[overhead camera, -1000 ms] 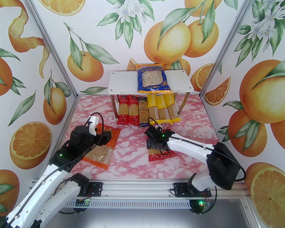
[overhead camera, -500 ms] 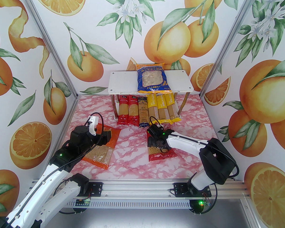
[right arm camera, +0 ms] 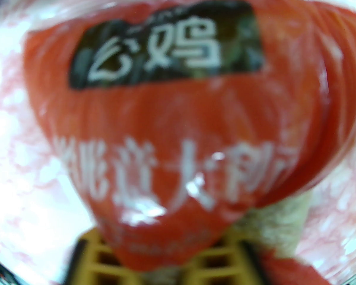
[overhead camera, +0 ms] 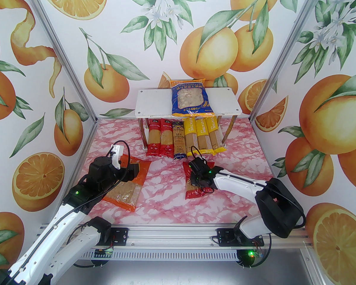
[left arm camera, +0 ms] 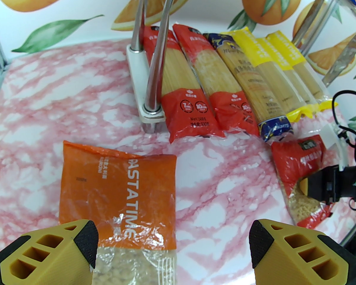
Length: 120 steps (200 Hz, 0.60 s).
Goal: Place and organize the pasta boxes and bags onto the shelf
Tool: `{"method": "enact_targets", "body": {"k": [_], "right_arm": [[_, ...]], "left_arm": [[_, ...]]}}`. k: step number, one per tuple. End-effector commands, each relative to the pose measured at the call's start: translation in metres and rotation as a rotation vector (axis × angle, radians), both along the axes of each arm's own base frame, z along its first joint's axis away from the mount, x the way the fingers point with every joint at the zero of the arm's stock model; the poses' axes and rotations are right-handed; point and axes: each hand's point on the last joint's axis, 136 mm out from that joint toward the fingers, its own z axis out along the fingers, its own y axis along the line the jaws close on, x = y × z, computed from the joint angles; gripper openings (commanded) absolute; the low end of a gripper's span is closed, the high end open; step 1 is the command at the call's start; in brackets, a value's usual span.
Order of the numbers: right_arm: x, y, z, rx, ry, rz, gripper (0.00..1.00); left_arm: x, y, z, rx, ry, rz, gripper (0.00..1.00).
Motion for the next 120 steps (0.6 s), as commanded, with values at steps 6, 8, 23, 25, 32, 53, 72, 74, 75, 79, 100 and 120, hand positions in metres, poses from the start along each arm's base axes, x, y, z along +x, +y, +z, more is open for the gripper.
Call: {"method": "enact_targets", "body": {"k": [6, 8, 23, 25, 32, 53, 72, 74, 75, 79, 100, 120], "right_arm": [[-0.065, -0.02, -0.049, -0.049, 0.278, 0.041, 0.0], [-0.064, -0.019, -0.047, -0.045, 0.27, 0.044, 0.0], [-0.056, -0.016, -0.03, -0.028, 0.207, 0.059, 0.0], [-0.054, -0.015, -0.027, -0.025, 0.197, 0.06, 0.0], [-0.05, -0.014, -0.016, -0.015, 0.163, 0.064, 0.0], [-0.04, -0.013, 0.022, 0.012, 0.053, 0.073, 0.0], [-0.035, -0.02, 0.062, 0.024, -0.054, 0.069, 0.0], [-0.034, -0.021, 0.065, 0.024, -0.064, 0.066, 0.0], [-0.034, -0.022, 0.067, 0.024, -0.068, 0.065, 0.0], [-0.034, -0.023, 0.074, 0.024, -0.084, 0.062, 0.0], [-0.036, -0.039, 0.118, 0.023, -0.185, 0.035, 0.0], [-0.041, -0.055, 0.156, 0.018, -0.261, 0.007, 0.0]], "left_arm": [[0.003, 0.001, 0.016, 0.002, -0.047, -0.002, 0.87], [0.003, 0.001, 0.017, 0.002, -0.047, -0.002, 0.88], [0.003, 0.001, 0.017, 0.003, -0.048, -0.001, 0.88], [0.003, 0.002, 0.017, 0.004, -0.048, 0.001, 0.88], [0.003, 0.002, 0.017, 0.002, -0.049, 0.001, 0.88], [0.003, 0.002, 0.018, 0.001, -0.053, 0.002, 0.88], [0.004, 0.002, 0.02, -0.001, -0.057, 0.001, 0.88], [0.004, 0.001, 0.02, -0.001, -0.059, 0.001, 0.88], [0.004, 0.002, 0.02, 0.0, -0.058, 0.001, 0.88], [0.004, 0.001, 0.021, -0.001, -0.06, 0.001, 0.87], [0.005, 0.0, 0.021, -0.002, -0.061, -0.005, 0.88], [0.007, -0.001, 0.023, -0.005, -0.064, -0.007, 0.88]]}}
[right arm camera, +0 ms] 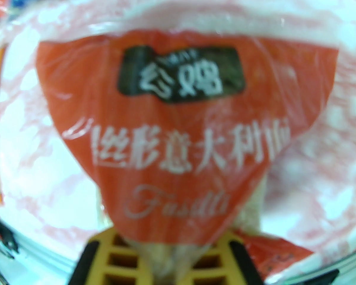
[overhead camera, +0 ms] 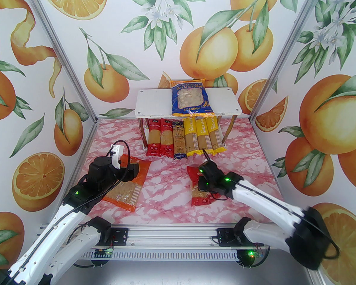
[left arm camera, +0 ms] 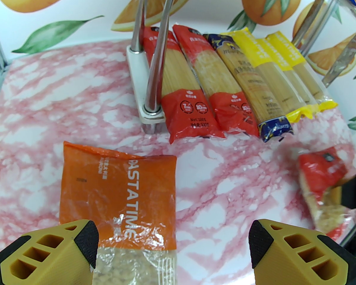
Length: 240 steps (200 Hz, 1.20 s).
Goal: Place and organize the pasta boxes and bags onto the shelf
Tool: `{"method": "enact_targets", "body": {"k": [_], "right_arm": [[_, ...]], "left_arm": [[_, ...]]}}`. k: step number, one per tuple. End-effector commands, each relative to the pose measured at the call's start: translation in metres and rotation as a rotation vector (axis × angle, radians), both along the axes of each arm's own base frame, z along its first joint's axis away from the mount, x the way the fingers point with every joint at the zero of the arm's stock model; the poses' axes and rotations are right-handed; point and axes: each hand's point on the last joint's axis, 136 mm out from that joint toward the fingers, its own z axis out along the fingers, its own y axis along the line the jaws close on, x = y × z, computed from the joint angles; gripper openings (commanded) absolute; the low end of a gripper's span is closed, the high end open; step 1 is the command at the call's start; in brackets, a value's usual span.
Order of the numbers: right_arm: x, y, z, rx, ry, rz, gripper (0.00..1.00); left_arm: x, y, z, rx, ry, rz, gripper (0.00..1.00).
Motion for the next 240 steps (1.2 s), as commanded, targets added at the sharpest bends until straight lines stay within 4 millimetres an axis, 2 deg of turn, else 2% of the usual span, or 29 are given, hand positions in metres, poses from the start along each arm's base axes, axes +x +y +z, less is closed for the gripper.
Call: {"method": "enact_targets", "body": {"k": [1, 39, 74, 109, 136, 155, 180, 214, 240], "right_arm": [[0.009, -0.02, 0.068, -0.013, -0.178, -0.048, 0.0], [0.001, -0.056, 0.144, -0.042, -0.348, -0.116, 0.0], [0.004, -0.081, 0.239, -0.052, -0.603, -0.156, 0.0], [0.025, -0.079, 0.326, -0.102, -0.805, -0.138, 0.0], [0.052, -0.075, 0.381, -0.126, -0.93, -0.142, 0.0], [0.081, -0.073, 0.405, -0.125, -0.97, -0.146, 0.0], [0.12, -0.073, 0.426, -0.167, -1.002, -0.157, 0.0], [0.168, -0.072, 0.442, -0.178, -1.019, -0.151, 0.0], [0.201, -0.077, 0.442, -0.185, -1.007, -0.153, 0.0]], "left_arm": [[0.007, -0.001, 0.022, -0.008, -0.061, -0.005, 0.88], [0.01, -0.003, 0.03, -0.008, -0.076, -0.01, 0.88], [0.013, -0.003, 0.038, -0.001, -0.092, -0.012, 0.88], [0.017, -0.006, 0.049, -0.005, -0.112, -0.017, 0.88], [0.018, -0.007, 0.059, -0.017, -0.135, -0.022, 0.88], [0.018, -0.007, 0.064, -0.015, -0.143, -0.025, 0.88], [0.016, -0.005, 0.067, -0.006, -0.15, -0.021, 0.88], [0.013, 0.0, 0.065, 0.006, -0.149, -0.006, 0.88], [0.012, 0.003, 0.064, 0.017, -0.145, 0.005, 0.88]]}}
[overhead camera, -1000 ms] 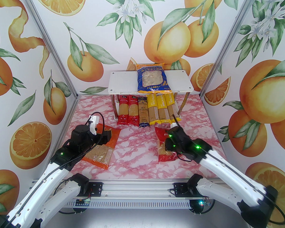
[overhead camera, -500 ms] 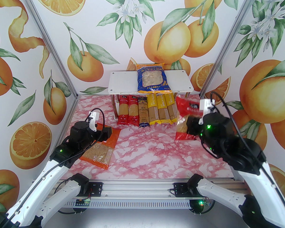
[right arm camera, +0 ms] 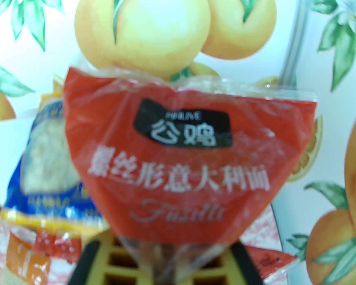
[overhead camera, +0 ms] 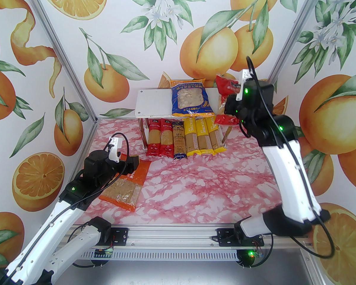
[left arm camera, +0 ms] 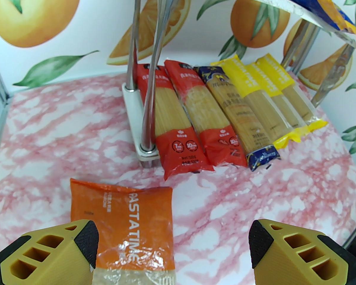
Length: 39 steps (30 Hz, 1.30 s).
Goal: Place and organize the pasta boxes and bags onto the shelf
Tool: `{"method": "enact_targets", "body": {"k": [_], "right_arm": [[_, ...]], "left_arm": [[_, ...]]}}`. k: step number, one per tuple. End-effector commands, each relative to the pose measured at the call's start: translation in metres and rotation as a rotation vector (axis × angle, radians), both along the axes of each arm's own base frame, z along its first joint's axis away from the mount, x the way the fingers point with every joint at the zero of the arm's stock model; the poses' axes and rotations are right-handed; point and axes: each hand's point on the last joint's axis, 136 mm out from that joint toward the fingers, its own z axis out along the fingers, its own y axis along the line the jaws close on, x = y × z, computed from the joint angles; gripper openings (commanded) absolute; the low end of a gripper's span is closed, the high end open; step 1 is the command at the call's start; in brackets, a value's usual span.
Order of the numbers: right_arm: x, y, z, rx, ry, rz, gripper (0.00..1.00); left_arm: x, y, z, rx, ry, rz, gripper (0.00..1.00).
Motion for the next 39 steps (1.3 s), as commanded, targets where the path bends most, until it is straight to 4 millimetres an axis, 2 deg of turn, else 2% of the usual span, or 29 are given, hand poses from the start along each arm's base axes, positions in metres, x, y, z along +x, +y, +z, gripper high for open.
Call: {"method": "enact_targets", "body": {"k": [1, 5, 9, 17, 23, 24, 25, 26, 31, 34, 36, 39], "right_arm": [[0.009, -0.007, 0.065, 0.032, -0.201, 0.024, 0.0], [0.039, -0.008, 0.054, 0.034, -0.172, 0.036, 0.0], [0.061, -0.004, 0.039, 0.041, -0.142, 0.045, 0.0], [0.091, -0.002, 0.003, 0.015, -0.066, 0.026, 0.0], [0.102, -0.001, -0.021, 0.024, -0.011, 0.011, 0.0], [0.102, -0.001, -0.024, 0.029, -0.004, 0.011, 0.06], [0.102, 0.0, -0.027, 0.036, 0.002, 0.014, 0.21], [0.101, 0.001, -0.027, 0.043, 0.001, 0.019, 0.28], [0.097, 0.002, -0.016, 0.077, -0.034, 0.033, 0.47], [0.095, 0.004, -0.009, 0.101, -0.051, 0.051, 0.48], [0.086, 0.005, 0.011, 0.158, -0.099, 0.07, 0.55], [0.08, 0.006, 0.023, 0.188, -0.14, 0.081, 0.55]], "left_arm": [[0.0, 0.008, 0.016, 0.02, -0.04, 0.027, 0.88], [0.0, 0.012, 0.017, 0.034, -0.044, 0.042, 0.88], [0.0, 0.014, 0.018, 0.043, -0.044, 0.05, 0.88], [0.0, 0.017, 0.019, 0.055, -0.045, 0.06, 0.88], [-0.002, 0.018, 0.019, 0.054, -0.045, 0.063, 0.88], [-0.002, 0.018, 0.019, 0.055, -0.046, 0.063, 0.88], [-0.002, 0.019, 0.018, 0.057, -0.044, 0.065, 0.88], [-0.003, 0.019, 0.017, 0.058, -0.043, 0.065, 0.88], [-0.002, 0.018, 0.017, 0.057, -0.041, 0.062, 0.88], [-0.002, 0.018, 0.016, 0.055, -0.04, 0.061, 0.88], [-0.002, 0.018, 0.015, 0.053, -0.042, 0.062, 0.88], [-0.003, 0.019, 0.013, 0.053, -0.04, 0.065, 0.88]]}}
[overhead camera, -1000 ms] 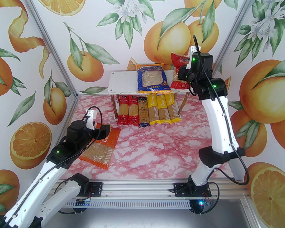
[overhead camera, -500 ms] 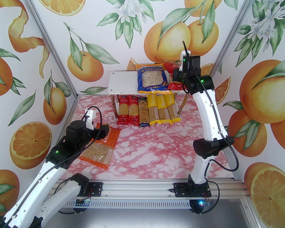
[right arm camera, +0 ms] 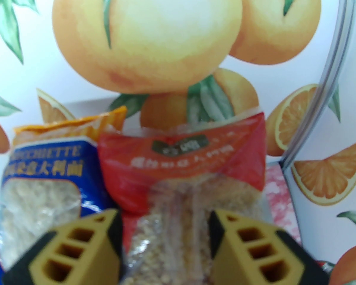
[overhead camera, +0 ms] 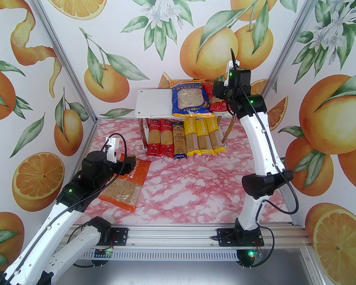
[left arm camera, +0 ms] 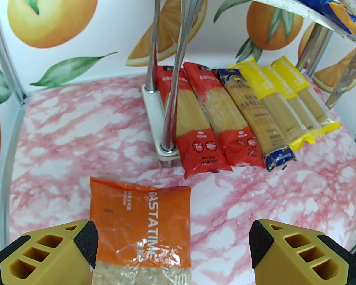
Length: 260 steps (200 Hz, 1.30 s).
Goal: Place and organize the pasta boxes and bags onto the shelf
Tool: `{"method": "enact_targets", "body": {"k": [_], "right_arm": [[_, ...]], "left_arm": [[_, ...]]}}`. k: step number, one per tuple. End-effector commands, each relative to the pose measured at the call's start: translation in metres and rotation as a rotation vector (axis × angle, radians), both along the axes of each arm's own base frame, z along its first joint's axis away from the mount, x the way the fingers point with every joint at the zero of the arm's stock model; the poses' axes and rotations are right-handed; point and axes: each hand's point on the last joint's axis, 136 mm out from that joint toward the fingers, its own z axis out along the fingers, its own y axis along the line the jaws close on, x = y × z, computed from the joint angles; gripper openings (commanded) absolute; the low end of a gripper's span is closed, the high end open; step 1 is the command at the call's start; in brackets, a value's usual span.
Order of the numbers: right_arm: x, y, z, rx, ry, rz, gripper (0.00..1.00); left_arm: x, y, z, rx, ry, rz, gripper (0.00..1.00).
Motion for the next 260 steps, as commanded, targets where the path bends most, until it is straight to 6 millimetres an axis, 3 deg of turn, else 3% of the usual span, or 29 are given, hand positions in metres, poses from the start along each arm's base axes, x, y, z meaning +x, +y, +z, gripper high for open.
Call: {"method": "enact_targets", "body": {"k": [1, 35, 41, 54, 147, 192, 260], "right_arm": [[-0.025, 0.0, 0.058, 0.098, -0.159, 0.034, 0.55], [-0.022, -0.001, 0.053, 0.099, -0.152, 0.027, 0.49], [-0.02, -0.001, 0.05, 0.097, -0.147, 0.022, 0.38], [-0.016, -0.002, 0.048, 0.099, -0.147, 0.012, 0.0], [0.025, -0.009, 0.019, 0.079, -0.129, -0.055, 0.0], [0.039, -0.008, -0.024, 0.059, -0.018, -0.052, 0.0], [0.03, 0.002, -0.077, 0.069, 0.126, 0.0, 0.0]], "left_arm": [[-0.002, 0.005, 0.011, -0.001, -0.029, 0.013, 0.88], [-0.002, 0.005, 0.009, -0.002, -0.029, 0.015, 0.88], [-0.002, 0.005, 0.009, -0.002, -0.03, 0.017, 0.88], [-0.002, 0.006, 0.009, -0.003, -0.031, 0.019, 0.88], [-0.003, 0.009, 0.003, 0.003, -0.019, 0.038, 0.87], [-0.002, 0.009, 0.0, 0.007, -0.012, 0.039, 0.87], [0.001, 0.006, -0.002, 0.009, -0.005, 0.031, 0.87]]}}
